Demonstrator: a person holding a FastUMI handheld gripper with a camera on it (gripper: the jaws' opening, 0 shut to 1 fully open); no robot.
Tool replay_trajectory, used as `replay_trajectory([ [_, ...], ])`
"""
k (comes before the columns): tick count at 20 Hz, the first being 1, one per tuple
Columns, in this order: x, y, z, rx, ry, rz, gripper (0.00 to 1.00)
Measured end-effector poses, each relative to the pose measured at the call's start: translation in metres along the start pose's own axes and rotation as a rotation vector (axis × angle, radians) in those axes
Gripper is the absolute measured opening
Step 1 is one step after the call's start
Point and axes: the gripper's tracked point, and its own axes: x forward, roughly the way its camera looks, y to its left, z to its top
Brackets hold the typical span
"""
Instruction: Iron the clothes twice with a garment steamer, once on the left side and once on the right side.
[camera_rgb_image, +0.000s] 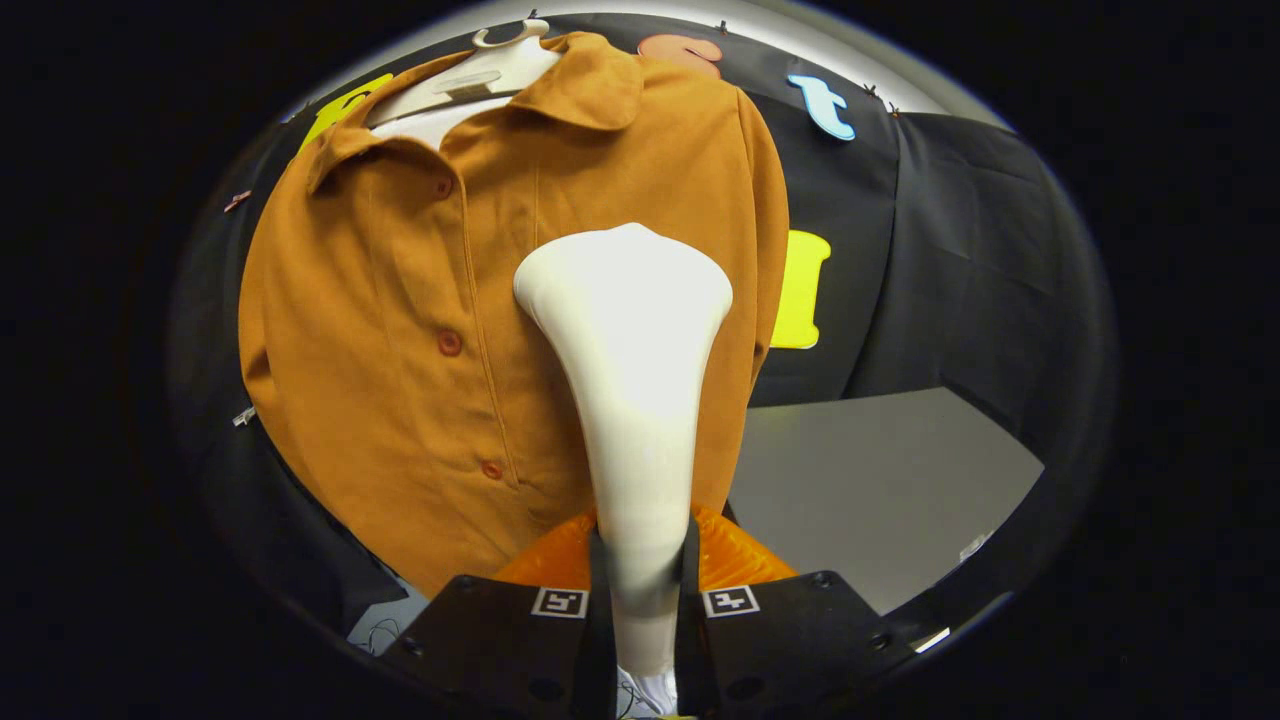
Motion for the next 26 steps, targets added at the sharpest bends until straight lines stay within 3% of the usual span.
replay_trajectory([
  [13, 0.037, 0.006, -0.132, -0.006, 0.104, 0.005, 0.27],
  [26, 0.015, 0.001, -0.206, -0.040, 0.180, 0.038, 0.27],
])
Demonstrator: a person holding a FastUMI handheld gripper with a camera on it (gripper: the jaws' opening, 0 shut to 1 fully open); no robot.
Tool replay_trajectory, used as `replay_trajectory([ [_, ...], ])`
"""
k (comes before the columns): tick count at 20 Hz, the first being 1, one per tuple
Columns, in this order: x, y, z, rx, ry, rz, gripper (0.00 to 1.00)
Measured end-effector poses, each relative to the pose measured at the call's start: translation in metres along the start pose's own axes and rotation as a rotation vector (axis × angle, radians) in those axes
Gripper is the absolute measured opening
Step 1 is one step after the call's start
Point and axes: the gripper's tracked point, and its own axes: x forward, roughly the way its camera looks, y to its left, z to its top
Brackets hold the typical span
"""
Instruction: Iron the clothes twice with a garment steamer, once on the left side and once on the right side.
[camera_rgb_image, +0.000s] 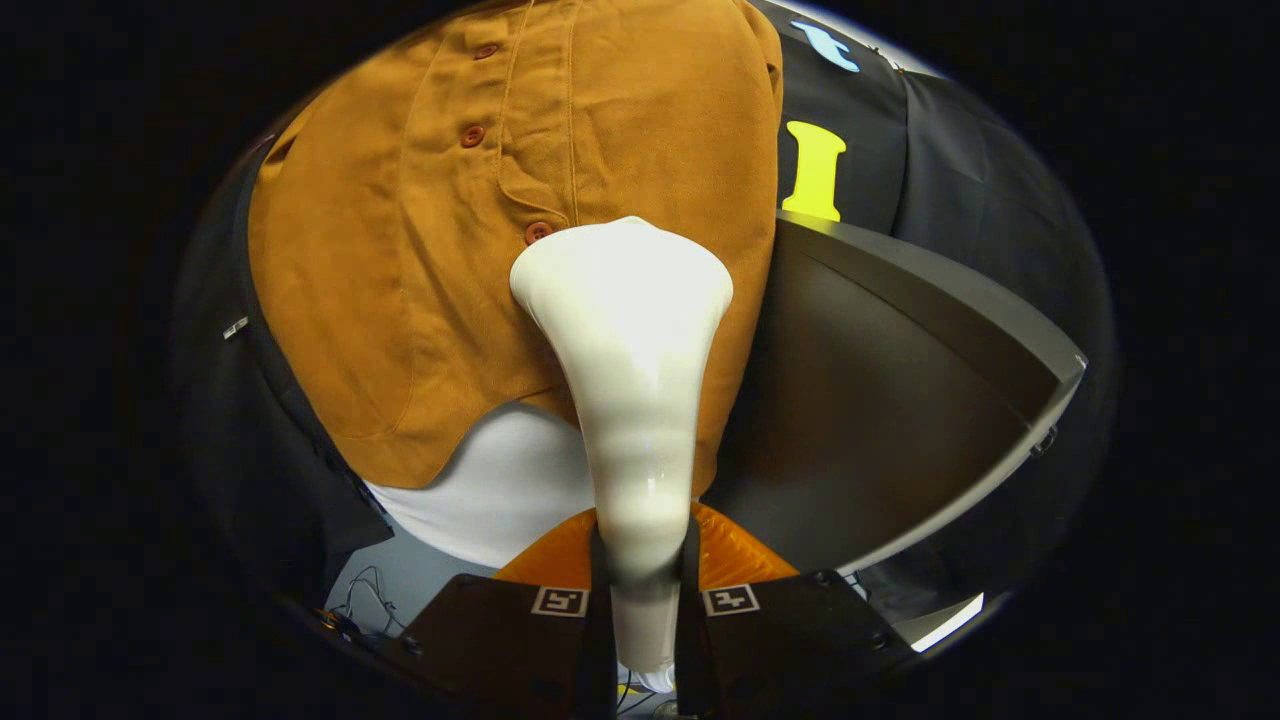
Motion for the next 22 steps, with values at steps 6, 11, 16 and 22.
replay_trajectory([
  [6, -0.072, 0.018, 0.027, -0.019, -0.127, 0.044, 0.27],
  [11, -0.127, 0.060, 0.091, -0.020, -0.209, 0.090, 0.27],
  [16, -0.147, 0.107, 0.162, -0.009, -0.299, 0.105, 0.26],
  [22, -0.132, 0.154, 0.207, 0.018, -0.314, 0.079, 0.26],
])
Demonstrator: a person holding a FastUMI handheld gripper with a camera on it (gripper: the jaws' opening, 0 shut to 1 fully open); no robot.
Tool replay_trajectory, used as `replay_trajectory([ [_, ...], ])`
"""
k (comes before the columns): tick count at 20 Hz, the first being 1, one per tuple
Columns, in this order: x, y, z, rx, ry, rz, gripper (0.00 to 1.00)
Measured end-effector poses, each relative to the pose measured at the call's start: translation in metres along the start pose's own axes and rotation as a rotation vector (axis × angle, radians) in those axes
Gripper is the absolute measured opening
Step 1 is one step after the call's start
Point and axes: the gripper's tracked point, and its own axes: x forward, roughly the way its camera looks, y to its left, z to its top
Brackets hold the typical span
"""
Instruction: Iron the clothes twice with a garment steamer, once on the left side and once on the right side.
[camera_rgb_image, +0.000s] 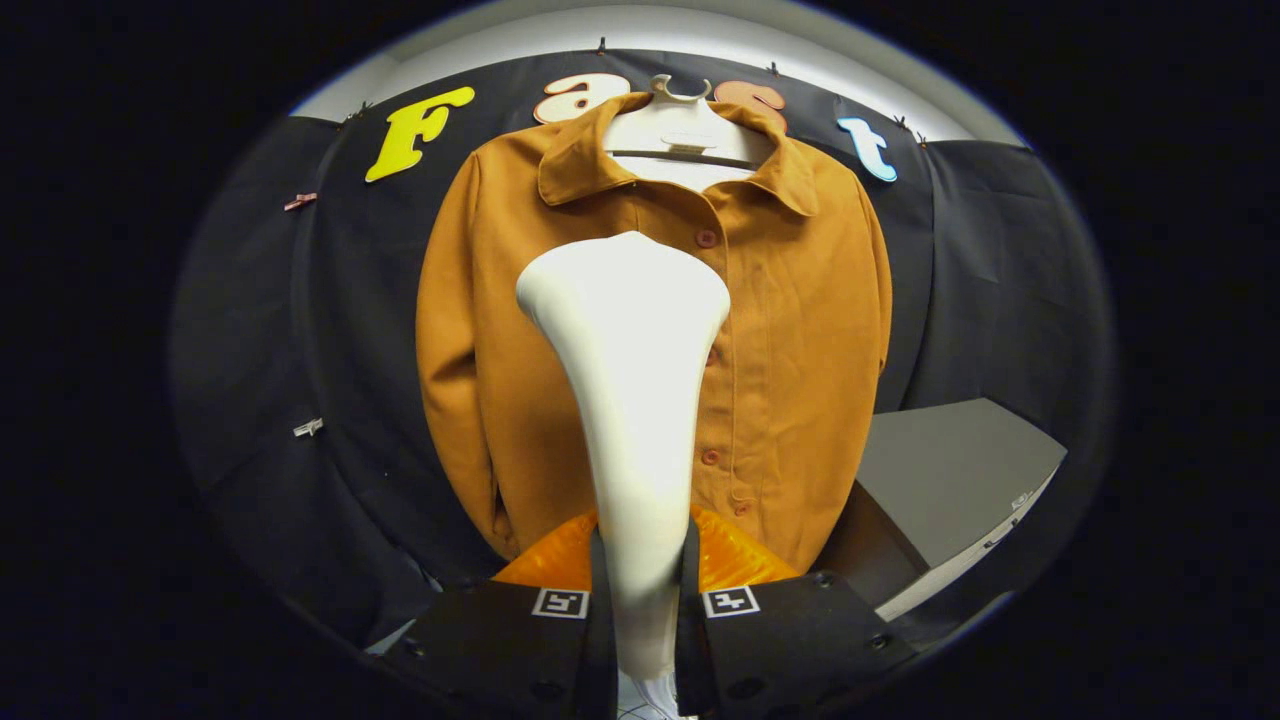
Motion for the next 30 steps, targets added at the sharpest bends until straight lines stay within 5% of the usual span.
replay_trajectory([
  [10, 0.051, 0.020, 0.009, -0.027, -0.056, -0.104, 0.27],
  [30, 0.070, 0.006, -0.198, -0.102, 0.199, -0.084, 0.27],
])
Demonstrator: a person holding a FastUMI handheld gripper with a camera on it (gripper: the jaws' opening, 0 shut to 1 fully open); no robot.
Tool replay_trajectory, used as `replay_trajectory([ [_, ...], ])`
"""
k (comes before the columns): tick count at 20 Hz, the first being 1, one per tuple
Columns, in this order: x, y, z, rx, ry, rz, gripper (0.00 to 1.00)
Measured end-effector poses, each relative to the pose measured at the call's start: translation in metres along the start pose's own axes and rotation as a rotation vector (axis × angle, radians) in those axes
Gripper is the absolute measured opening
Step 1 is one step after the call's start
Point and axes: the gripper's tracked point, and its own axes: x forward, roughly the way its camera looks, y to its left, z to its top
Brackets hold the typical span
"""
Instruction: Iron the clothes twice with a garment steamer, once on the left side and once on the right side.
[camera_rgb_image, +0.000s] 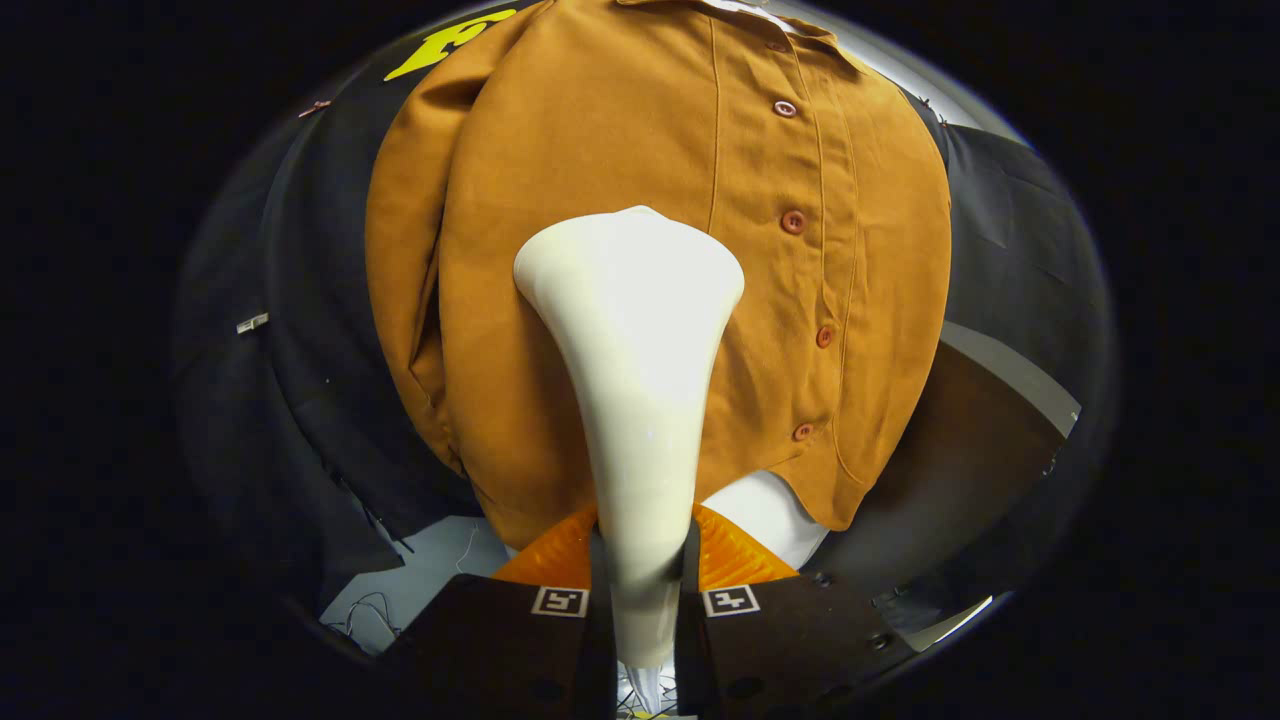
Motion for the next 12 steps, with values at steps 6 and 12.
replay_trajectory([
  [6, -0.013, -0.006, -0.027, -0.028, 0.024, 0.049, 0.27],
  [12, -0.083, -0.027, -0.010, -0.014, -0.050, 0.129, 0.27],
])
